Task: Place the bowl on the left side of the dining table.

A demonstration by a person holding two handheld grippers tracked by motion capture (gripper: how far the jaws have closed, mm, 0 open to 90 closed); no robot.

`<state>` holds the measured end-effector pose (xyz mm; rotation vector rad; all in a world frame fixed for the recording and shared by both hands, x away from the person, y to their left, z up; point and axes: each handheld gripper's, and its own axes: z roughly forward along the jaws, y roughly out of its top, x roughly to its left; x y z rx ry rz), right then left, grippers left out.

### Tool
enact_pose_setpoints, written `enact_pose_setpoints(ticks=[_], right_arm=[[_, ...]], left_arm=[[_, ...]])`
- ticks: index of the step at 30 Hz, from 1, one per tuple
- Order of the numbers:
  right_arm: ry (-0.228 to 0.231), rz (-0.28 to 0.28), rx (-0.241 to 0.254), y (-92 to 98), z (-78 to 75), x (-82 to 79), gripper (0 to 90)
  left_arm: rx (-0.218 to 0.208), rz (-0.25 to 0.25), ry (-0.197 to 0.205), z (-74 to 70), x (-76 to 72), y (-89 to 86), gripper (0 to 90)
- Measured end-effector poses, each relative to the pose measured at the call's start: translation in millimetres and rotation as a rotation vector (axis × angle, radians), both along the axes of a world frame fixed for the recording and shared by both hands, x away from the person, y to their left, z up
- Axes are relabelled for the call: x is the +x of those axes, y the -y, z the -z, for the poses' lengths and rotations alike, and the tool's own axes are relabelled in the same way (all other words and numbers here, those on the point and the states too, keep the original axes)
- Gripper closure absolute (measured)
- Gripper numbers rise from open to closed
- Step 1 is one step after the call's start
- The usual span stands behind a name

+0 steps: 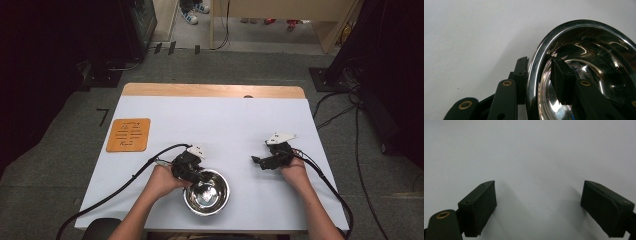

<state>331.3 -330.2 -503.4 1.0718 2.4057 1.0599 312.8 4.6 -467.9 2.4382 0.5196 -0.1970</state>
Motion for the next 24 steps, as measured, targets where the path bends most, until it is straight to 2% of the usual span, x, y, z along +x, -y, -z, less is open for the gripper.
enact_pose_setpoints(ticks=[9, 17, 24], right_arm=[[0.0, 0.0, 0.0, 0.0, 0.0, 0.0, 12.6], [0.0, 0.001, 0.002, -0.2, 0.0, 0.0, 12.6], [0.0, -0.001, -0.001, 0.1, 0.0, 0.0, 12.6]], left_arm=[[0.014, 0.01, -0.013, -2.9, 0.8, -1.7, 73.2], [-0.01, 0.023, -0.059, -8.4, 2.3, -5.4, 79.0], [-0.044, 0.016, -0.122, -11.7, 4.1, -6.7, 83.5]])
